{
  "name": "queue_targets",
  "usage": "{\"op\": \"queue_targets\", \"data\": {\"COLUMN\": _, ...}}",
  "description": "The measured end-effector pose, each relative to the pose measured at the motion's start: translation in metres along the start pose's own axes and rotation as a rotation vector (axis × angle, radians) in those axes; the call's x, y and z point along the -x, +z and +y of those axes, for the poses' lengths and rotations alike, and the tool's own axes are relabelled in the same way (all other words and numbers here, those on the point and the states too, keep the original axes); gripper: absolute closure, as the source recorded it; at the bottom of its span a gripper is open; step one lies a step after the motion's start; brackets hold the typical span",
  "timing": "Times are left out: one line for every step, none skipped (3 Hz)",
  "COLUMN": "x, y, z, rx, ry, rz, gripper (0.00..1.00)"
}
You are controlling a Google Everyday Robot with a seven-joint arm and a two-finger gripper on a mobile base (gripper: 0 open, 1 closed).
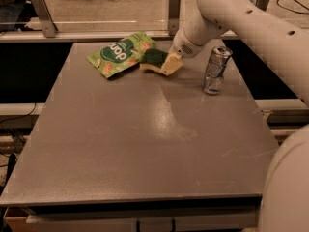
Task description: Move sponge near green rice chip bag
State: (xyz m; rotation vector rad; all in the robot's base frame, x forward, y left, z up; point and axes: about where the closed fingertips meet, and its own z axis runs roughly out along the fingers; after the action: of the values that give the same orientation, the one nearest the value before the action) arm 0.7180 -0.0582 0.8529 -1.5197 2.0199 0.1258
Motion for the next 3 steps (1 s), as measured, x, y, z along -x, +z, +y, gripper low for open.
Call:
{"op": "queue_targets", "data": {"x": 0.0037, "y": 0.0023, "z": -0.0022, "rx": 0.001, "ry": -0.003, "rz": -0.008, "gripper": 0.13}}
{"op": "queue_targets", "data": {"x": 0.0096, "y": 0.0015, "z": -0.0029, "rx": -0.001, "ry": -0.014, "rz": -0.019, "gripper": 0.0}}
{"op": "queue_targets", "data": {"x": 0.0131, "y": 0.0012, "z": -0.0029, "rx": -0.001, "ry": -0.021, "rz": -0.024, "gripper": 0.0}}
